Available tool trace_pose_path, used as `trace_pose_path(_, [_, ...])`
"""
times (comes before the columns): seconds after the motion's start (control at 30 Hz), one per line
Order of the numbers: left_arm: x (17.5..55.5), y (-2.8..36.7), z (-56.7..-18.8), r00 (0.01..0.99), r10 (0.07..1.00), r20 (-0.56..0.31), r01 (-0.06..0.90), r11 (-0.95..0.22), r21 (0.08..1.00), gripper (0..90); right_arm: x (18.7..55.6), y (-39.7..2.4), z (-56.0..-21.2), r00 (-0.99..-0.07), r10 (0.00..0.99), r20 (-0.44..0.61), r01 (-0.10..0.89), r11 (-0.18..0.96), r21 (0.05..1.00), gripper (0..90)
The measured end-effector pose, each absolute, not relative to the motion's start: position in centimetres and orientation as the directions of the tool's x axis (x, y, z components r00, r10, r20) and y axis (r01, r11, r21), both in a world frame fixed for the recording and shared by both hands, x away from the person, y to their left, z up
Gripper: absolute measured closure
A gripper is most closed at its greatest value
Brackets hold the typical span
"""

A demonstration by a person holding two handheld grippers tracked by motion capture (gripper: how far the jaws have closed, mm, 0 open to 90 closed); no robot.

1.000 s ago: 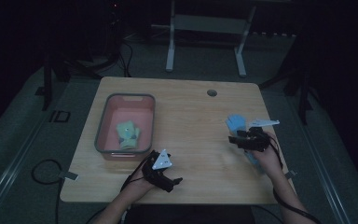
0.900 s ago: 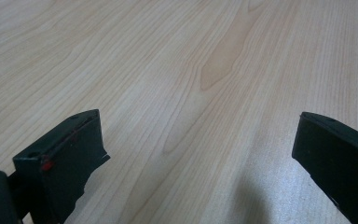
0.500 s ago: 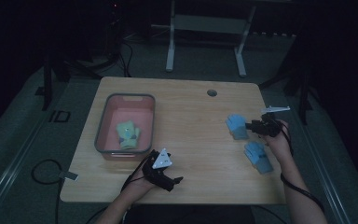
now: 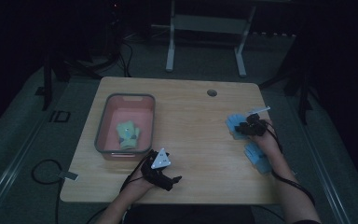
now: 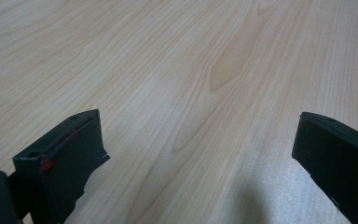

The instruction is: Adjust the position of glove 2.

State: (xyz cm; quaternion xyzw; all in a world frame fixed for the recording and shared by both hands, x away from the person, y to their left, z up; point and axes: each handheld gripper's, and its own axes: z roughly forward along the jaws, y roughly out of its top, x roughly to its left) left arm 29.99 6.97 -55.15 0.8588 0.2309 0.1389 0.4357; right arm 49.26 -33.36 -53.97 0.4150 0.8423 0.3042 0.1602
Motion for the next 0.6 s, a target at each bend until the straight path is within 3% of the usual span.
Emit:
trace_pose_path(0.27, [30.0,7.2,-55.1,0.852,0.522,0.038,0.274,-0.506,0.818,2.2,48.9,-33.3,-54.1,-0.55,0.835,0.003,0.635,0.416,0.651,78.6])
trace_pose_path(0.4, [30.0,7.2,-55.2,0.853,0.521,0.039,0.273,-0.509,0.816,2.1,48.9,-33.2,-54.1,-0.526,0.85,0.015,0.649,0.39,0.653,80.4])
trace_pose_path(0.43, [30.0,7.2,-55.2,0.853,0.521,0.037,0.276,-0.509,0.815,2.2,48.5,-33.1,-53.9,-0.493,0.87,0.009,0.649,0.361,0.67,85.9])
trace_pose_path(0.6, [30.1,7.3,-55.3,0.854,0.52,0.032,0.278,-0.508,0.815,2.2,47.9,-32.9,-52.9,-0.487,0.873,0.036,0.642,0.329,0.693,86.8])
